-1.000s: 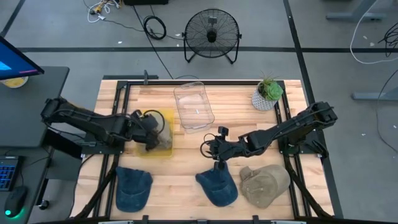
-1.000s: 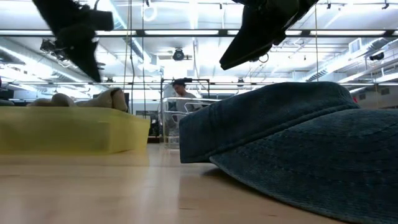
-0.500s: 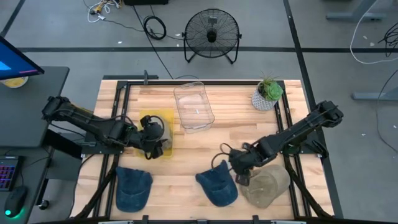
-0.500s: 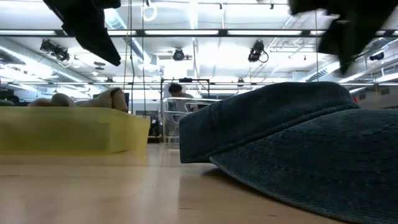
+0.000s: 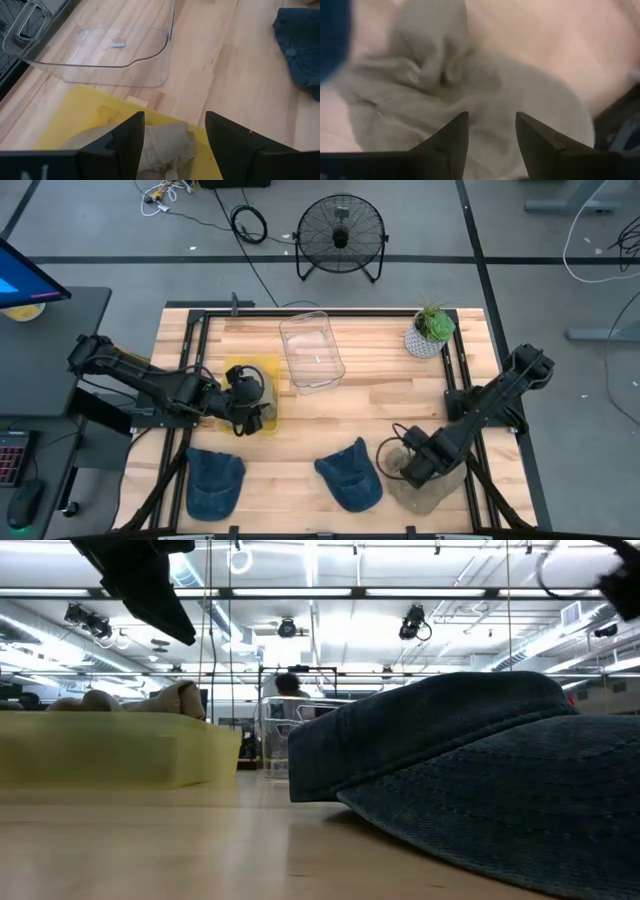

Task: Pick & Place hat
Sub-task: Put the brown cap into the yellow bin

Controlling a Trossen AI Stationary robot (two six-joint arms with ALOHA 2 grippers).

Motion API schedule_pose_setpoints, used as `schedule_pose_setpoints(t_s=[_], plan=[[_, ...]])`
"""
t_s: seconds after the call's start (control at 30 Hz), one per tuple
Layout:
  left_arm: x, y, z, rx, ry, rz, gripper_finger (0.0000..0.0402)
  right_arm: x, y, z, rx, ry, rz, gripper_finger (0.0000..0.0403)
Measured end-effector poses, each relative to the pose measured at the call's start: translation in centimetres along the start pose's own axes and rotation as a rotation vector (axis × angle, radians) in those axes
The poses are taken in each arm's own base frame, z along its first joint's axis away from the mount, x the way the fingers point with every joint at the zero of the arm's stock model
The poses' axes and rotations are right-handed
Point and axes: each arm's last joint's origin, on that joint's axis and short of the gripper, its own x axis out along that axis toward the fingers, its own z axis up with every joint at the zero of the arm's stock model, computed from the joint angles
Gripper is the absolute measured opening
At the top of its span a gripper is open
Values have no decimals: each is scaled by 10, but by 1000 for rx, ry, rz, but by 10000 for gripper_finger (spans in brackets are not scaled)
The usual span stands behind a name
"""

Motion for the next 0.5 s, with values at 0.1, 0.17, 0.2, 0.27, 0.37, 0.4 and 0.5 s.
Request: schedule_pose_setpoints(t_s=[0.1,0.17,0.2,0.27,0.37,0.4,0.5], plan=[[0,0,0,1,0,0,213,11,-1,-8,8,36,13,165],[0,0,0,1,0,0,213,15,0,-12,-9,42,40,165],[0,0,0,1,0,0,213,18,0,-14,-16,44,47,165],[0,0,0,1,0,0,213,23,-4,-14,-21,37,35,165],[0,0,0,1,0,0,213,35,-14,-13,-4,21,-28,161],[0,0,0,1,0,0,213,38,-17,-12,3,23,-41,156],[0,0,0,0,0,0,213,48,-24,-10,-4,16,-71,121]])
